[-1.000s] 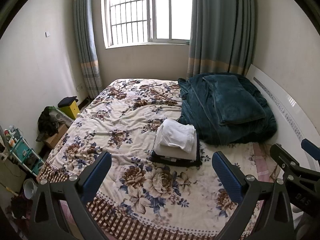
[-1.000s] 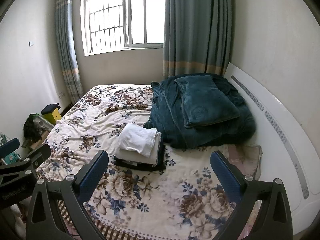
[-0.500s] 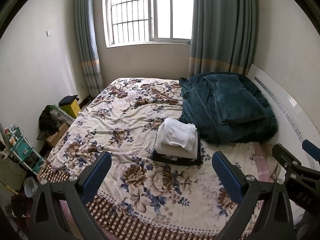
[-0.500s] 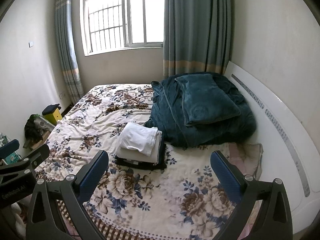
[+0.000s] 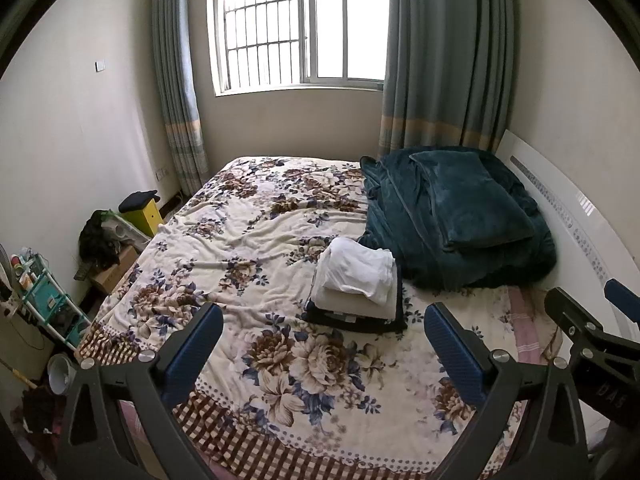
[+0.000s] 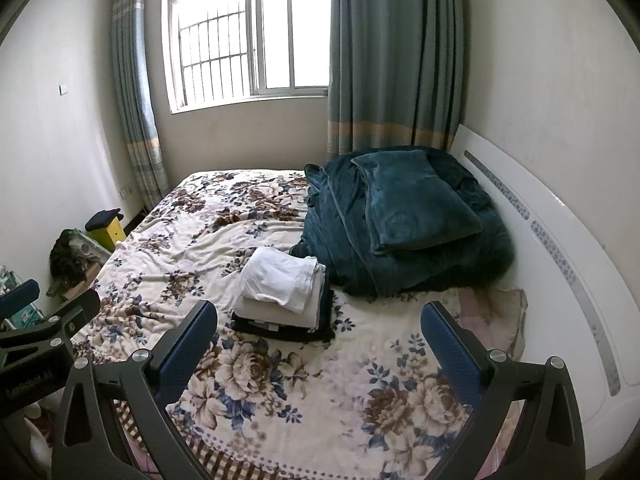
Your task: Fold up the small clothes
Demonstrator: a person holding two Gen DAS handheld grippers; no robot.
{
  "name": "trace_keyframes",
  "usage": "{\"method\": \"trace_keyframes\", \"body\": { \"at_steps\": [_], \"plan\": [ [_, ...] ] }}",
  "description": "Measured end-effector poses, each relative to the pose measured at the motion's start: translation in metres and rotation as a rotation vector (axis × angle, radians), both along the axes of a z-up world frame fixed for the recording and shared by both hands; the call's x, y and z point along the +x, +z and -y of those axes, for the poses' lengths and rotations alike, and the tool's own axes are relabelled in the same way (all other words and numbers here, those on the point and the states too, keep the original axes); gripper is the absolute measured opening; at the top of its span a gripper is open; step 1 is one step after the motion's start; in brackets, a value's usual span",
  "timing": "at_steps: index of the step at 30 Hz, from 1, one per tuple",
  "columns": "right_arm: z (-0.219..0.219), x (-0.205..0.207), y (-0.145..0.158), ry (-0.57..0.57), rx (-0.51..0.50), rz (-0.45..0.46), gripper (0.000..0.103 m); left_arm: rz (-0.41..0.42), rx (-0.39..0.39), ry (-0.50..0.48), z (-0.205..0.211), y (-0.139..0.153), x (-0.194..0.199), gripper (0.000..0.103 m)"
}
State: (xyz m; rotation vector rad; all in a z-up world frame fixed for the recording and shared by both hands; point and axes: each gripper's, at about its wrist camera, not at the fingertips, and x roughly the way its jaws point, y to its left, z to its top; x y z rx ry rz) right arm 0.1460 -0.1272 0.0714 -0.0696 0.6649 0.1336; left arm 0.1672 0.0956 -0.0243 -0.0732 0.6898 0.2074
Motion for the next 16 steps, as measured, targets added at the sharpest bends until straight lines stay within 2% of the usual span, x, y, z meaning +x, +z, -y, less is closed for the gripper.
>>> {"method": "trace_keyframes", "body": {
  "at_steps": [16],
  "plan": [
    [-0.0021,-0.0039,-0.0003,-0.009,0.002,-0.001,0.103,0.002,0.0,0.0,-0.0001,-0.0005,0.0022,0.103]
  ]
}}
